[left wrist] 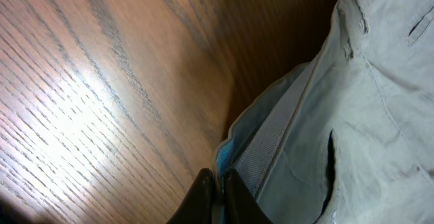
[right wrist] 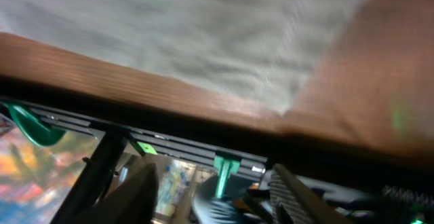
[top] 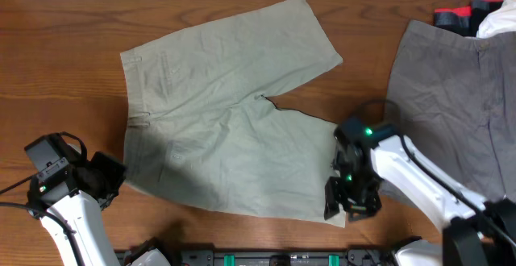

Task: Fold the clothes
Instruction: 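Move the right gripper to the right leg hem and grasp it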

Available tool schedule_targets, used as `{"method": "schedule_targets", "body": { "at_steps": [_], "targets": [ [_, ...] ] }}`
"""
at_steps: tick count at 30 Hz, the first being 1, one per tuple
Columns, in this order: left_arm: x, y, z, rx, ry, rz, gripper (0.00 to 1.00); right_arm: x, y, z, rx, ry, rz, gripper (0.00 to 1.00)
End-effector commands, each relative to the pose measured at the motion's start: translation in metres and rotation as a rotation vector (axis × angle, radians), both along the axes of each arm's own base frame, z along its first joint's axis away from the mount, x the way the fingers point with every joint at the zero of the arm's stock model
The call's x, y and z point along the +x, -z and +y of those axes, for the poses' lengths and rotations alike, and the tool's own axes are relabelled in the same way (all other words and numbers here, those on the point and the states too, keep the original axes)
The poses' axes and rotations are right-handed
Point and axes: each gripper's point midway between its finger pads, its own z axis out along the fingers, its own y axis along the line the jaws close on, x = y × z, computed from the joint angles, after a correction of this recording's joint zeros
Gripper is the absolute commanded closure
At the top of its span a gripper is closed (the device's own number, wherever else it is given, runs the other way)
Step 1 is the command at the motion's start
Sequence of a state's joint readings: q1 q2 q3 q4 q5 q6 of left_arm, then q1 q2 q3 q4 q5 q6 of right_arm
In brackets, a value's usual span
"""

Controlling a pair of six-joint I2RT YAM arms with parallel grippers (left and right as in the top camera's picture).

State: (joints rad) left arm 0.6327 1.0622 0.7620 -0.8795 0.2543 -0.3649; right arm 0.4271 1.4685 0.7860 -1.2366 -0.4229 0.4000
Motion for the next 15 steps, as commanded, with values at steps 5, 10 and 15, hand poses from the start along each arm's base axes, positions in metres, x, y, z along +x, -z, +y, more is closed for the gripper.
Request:
{"method": "schedule_targets", "body": {
  "at_steps": [5, 10, 15],
  "targets": [
    [0.002, -0.006, 0.005, 0.033, 0.013, -0.005, 0.94, -0.011, 0.027, -0.023, -0.152, 0.130, -0.024, 0.40],
    [0.002, -0.006, 0.005, 0.033, 0.013, -0.005, 0.94, -0.004, 0.045, -0.032, -0.198, 0.151, -0.089, 0.46],
    [0.002, -0.006, 0.005, 0.033, 0.013, -0.006, 0.94, 0.007, 0.055, -0.034, -0.200, 0.187, -0.134, 0.58]
  ]
}}
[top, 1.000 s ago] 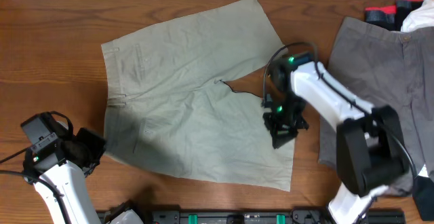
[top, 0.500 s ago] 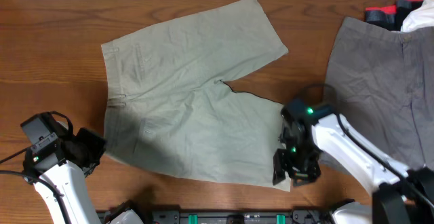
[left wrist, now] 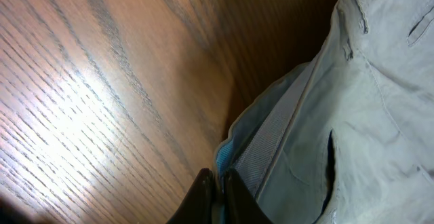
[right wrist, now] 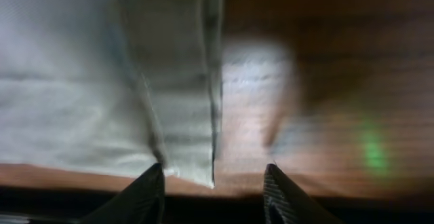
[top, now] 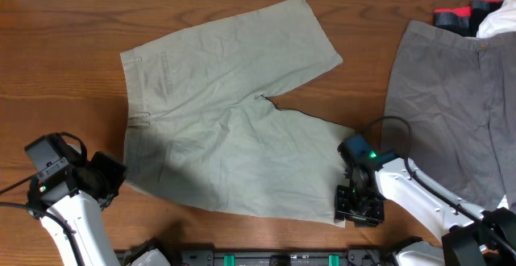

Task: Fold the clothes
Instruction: 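Move the right gripper to the right leg hem and grasp it, then grasp the left leg hem with the left gripper and lift both hems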

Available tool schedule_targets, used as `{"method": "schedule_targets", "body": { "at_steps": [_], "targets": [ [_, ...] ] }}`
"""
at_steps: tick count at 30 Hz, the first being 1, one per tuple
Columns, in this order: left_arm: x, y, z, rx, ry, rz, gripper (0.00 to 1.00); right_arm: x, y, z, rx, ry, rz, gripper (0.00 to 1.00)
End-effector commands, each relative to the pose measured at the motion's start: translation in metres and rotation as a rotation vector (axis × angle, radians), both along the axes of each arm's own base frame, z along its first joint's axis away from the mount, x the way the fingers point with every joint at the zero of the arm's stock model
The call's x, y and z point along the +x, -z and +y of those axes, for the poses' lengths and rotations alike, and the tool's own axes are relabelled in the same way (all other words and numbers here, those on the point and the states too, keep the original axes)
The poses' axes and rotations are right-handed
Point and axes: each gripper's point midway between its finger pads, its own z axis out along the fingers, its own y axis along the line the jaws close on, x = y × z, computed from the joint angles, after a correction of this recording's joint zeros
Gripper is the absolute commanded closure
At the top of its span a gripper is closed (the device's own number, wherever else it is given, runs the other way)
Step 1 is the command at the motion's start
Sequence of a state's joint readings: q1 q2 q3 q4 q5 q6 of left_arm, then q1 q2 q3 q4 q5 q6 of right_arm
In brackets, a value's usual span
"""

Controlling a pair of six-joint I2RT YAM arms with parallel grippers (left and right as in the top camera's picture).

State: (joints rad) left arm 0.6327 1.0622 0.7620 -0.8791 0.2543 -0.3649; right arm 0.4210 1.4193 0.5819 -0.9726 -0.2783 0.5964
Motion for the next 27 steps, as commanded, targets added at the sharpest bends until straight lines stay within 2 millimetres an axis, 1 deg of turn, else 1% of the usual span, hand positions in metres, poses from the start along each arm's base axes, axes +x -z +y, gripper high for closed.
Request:
{"method": "schedule_targets", "body": {
  "at_steps": [1, 4, 7, 8, 9, 10, 11, 14, 18, 19, 22, 24, 25, 27],
  "targets": [
    [0.002, -0.006, 0.004, 0.033, 0.013, -0.005, 0.94, 0.006, 0.004, -0.009, -0.043, 0.052, -0.019, 0.59],
    [0.002, -0.006, 0.004, 0.032, 0.013, -0.005, 0.94, 0.007, 0.006, -0.010, -0.050, 0.055, -0.012, 0.60],
    [0.002, -0.006, 0.004, 0.032, 0.013, -0.005, 0.94, 0.006, 0.009, -0.010, -0.054, 0.057, 0.001, 0.69],
    [0.002, -0.006, 0.004, 0.032, 0.013, -0.005, 0.94, 0.006, 0.011, -0.010, -0.055, 0.057, 0.005, 0.69],
    [0.002, -0.006, 0.004, 0.032, 0.013, -0.005, 0.94, 0.005, 0.011, -0.009, -0.053, 0.057, 0.013, 0.69],
    [0.002, -0.006, 0.004, 0.032, 0.013, -0.005, 0.94, 0.004, 0.012, -0.009, -0.050, 0.058, 0.023, 0.65],
    [0.002, -0.006, 0.004, 0.032, 0.013, -0.005, 0.94, 0.003, 0.013, -0.007, -0.043, 0.053, 0.030, 0.64],
    [0.001, -0.006, 0.004, 0.030, 0.013, -0.003, 0.94, 0.001, 0.013, -0.004, -0.017, 0.040, 0.046, 0.65],
    [0.001, -0.006, 0.003, 0.028, 0.013, 0.001, 0.94, -0.001, 0.012, 0.001, 0.026, 0.008, 0.051, 0.63],
    [0.001, -0.006, 0.003, 0.028, 0.013, 0.001, 0.94, -0.001, 0.012, 0.001, 0.030, 0.001, 0.049, 0.64],
    [0.001, -0.006, 0.003, 0.028, 0.013, 0.000, 0.94, -0.001, 0.011, 0.003, 0.045, -0.011, 0.049, 0.71],
    [0.001, -0.006, 0.003, 0.028, 0.013, 0.000, 0.94, -0.002, 0.010, 0.009, 0.090, -0.049, 0.046, 0.71],
    [0.001, -0.006, 0.003, 0.028, 0.013, 0.001, 0.94, -0.003, 0.009, 0.011, 0.109, -0.066, 0.047, 0.70],
    [0.001, -0.006, 0.003, 0.028, 0.013, 0.001, 0.94, -0.004, 0.009, 0.012, 0.117, -0.080, 0.048, 0.69]
  ]
}}
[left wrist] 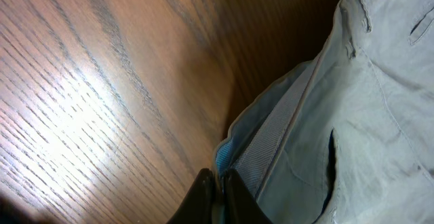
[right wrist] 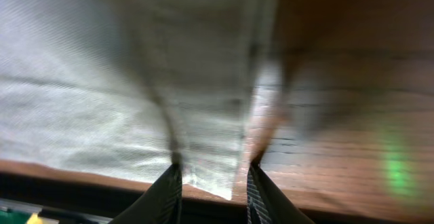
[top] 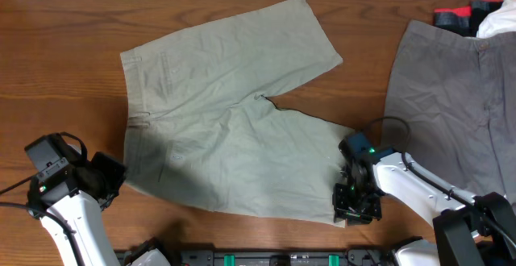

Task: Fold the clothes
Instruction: 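Grasp the left leg hem with the left gripper and lift both hems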

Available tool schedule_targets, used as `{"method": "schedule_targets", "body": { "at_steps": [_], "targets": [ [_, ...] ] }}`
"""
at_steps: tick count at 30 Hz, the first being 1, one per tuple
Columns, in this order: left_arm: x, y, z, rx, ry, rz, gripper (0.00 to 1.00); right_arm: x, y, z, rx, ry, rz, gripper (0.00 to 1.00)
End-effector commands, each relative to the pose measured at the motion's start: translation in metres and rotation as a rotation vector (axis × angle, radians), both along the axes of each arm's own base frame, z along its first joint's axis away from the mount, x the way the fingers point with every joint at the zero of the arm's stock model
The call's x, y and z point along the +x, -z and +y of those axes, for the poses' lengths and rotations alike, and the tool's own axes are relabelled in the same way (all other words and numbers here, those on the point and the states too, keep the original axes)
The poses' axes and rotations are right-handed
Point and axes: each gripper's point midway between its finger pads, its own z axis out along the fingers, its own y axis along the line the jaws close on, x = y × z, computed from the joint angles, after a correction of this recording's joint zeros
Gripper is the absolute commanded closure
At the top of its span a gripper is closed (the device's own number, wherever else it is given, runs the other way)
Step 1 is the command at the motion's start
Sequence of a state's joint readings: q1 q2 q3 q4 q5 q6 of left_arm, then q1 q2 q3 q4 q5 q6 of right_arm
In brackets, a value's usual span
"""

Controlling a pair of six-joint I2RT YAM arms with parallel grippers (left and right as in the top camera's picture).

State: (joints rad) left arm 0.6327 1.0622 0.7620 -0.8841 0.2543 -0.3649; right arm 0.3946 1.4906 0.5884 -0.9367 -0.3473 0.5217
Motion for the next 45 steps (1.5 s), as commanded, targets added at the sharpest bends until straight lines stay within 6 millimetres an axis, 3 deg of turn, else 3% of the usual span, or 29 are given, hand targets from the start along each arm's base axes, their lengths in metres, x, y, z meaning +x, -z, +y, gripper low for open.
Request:
{"method": "schedule_targets", "body": {
  "at_steps": [1, 11, 17, 20, 27, 32, 41, 45],
  "targets": [
    [0.002, -0.006, 0.004, 0.031, 0.013, -0.003, 0.94, -0.005, 0.003, 0.003, 0.041, -0.056, 0.009, 0.71],
    [0.002, -0.006, 0.004, 0.031, 0.013, -0.003, 0.94, -0.006, 0.003, 0.001, 0.016, -0.027, 0.018, 0.98],
    [0.002, -0.006, 0.004, 0.032, 0.013, -0.003, 0.94, 0.000, -0.003, 0.001, 0.007, -0.031, 0.003, 0.99],
    [0.002, -0.006, 0.004, 0.032, 0.013, -0.003, 0.94, 0.016, -0.015, 0.005, 0.012, -0.039, -0.046, 0.99],
    [0.001, -0.015, 0.004, 0.051, 0.060, -0.005, 0.94, 0.075, -0.074, 0.026, 0.068, -0.046, -0.234, 0.99],
    [0.000, -0.039, 0.003, 0.076, 0.083, -0.024, 0.94, 0.112, -0.119, 0.030, 0.048, -0.051, -0.362, 0.99],
    [-0.018, -0.108, 0.012, 0.226, 0.079, -0.032, 0.94, 0.182, -0.205, 0.003, -0.025, 0.055, -0.642, 0.99],
    [-0.021, -0.119, 0.014, 0.256, 0.071, -0.041, 0.94, 0.214, -0.233, -0.010, -0.008, 0.132, -0.768, 0.99]
  ]
}}
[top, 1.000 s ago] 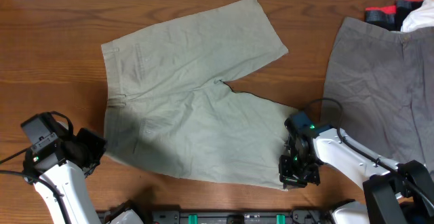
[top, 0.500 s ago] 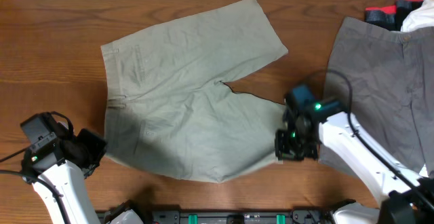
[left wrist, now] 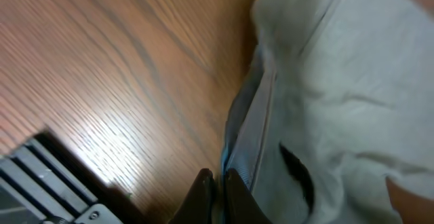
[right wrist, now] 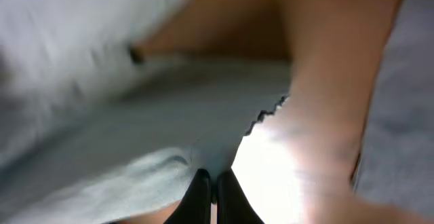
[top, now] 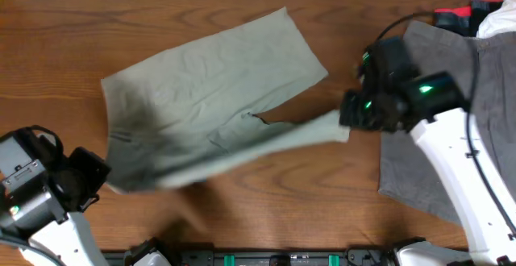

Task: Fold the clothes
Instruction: 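Grasp the left leg hem with the left gripper and lift both hems, then fold the leg hems up onto the waistband with both grippers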

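Light green shorts (top: pixel 210 97) lie across the middle of the wooden table, with the near leg and near waist lifted off it. My left gripper (top: pixel 100 177) is at the front left, shut on the waistband corner (left wrist: pixel 239 157); the jaws (left wrist: pixel 218 183) pinch its edge. My right gripper (top: pixel 348 114) is to the right of the shorts, shut on the hem of the near leg (right wrist: pixel 224 149). It holds that leg stretched in the air above the wood, its fingers (right wrist: pixel 211 184) closed on the cloth.
A dark grey garment (top: pixel 451 81) is spread on the right side of the table, under my right arm. Red, black and white items (top: pixel 468 12) sit at the far right corner. The table's front edge with a black rail (top: pixel 274 259) runs along the bottom.
My right gripper has shut on the near leg's hem and moved from the front edge up to mid-table, with the leg lifted. The left gripper and the whole shorts have shifted left.
My left gripper stayed shut on the waistband corner throughout. My right gripper was open by the near leg's hem corner at the front edge, then straddled the hem, then sat lower on it. Now it is shut on the hem, raised, with the leg off the table.
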Available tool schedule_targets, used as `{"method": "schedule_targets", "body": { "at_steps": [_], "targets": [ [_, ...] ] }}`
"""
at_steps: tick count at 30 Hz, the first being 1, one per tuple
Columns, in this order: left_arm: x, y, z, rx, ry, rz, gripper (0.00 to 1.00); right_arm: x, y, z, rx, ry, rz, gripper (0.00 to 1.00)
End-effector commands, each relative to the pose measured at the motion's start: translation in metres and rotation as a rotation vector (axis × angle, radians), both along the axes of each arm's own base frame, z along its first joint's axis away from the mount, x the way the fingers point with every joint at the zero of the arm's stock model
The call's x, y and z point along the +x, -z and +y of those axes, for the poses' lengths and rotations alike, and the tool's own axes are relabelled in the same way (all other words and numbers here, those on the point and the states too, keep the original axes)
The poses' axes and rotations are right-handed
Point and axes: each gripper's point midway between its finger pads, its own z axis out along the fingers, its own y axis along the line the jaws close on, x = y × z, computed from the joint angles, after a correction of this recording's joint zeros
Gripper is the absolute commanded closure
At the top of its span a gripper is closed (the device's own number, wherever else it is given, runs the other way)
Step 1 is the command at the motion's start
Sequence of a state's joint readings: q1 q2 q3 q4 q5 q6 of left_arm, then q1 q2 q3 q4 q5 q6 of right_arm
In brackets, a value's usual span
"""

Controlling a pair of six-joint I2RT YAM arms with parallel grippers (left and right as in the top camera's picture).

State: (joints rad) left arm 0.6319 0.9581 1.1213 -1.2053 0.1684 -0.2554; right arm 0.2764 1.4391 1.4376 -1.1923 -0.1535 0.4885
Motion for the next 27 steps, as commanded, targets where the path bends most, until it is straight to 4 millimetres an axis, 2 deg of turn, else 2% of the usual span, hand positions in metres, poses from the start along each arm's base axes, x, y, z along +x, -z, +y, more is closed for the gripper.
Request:
{"method": "schedule_targets", "body": {
  "at_steps": [1, 8, 11, 14, 20, 24, 27],
  "targets": [
    [-0.004, -0.008, 0.008, 0.066, -0.003, 0.014, 0.94, 0.024, -0.023, -0.018, -0.012, 0.060, -0.116, 0.99],
    [0.000, -0.008, 0.011, 0.068, -0.003, 0.012, 0.94, 0.084, -0.051, -0.001, 0.049, -0.006, -0.372, 0.99],
    [0.005, -0.008, 0.015, 0.075, -0.003, 0.001, 0.94, 0.106, -0.053, 0.007, 0.078, -0.016, -0.428, 0.99],
    [0.011, -0.009, 0.019, 0.083, -0.002, -0.008, 0.94, 0.125, -0.045, 0.016, 0.107, -0.032, -0.448, 0.99],
    [0.031, -0.008, 0.034, 0.105, 0.000, -0.038, 0.94, 0.162, -0.015, 0.032, 0.148, -0.058, -0.460, 0.99],
    [0.054, -0.006, 0.046, 0.122, 0.029, -0.074, 0.94, 0.183, 0.000, 0.037, 0.155, -0.056, -0.485, 0.99],
    [0.076, -0.001, 0.047, 0.094, 0.082, -0.114, 0.94, 0.197, 0.007, 0.040, 0.162, -0.054, -0.511, 0.99]
  ]
}}
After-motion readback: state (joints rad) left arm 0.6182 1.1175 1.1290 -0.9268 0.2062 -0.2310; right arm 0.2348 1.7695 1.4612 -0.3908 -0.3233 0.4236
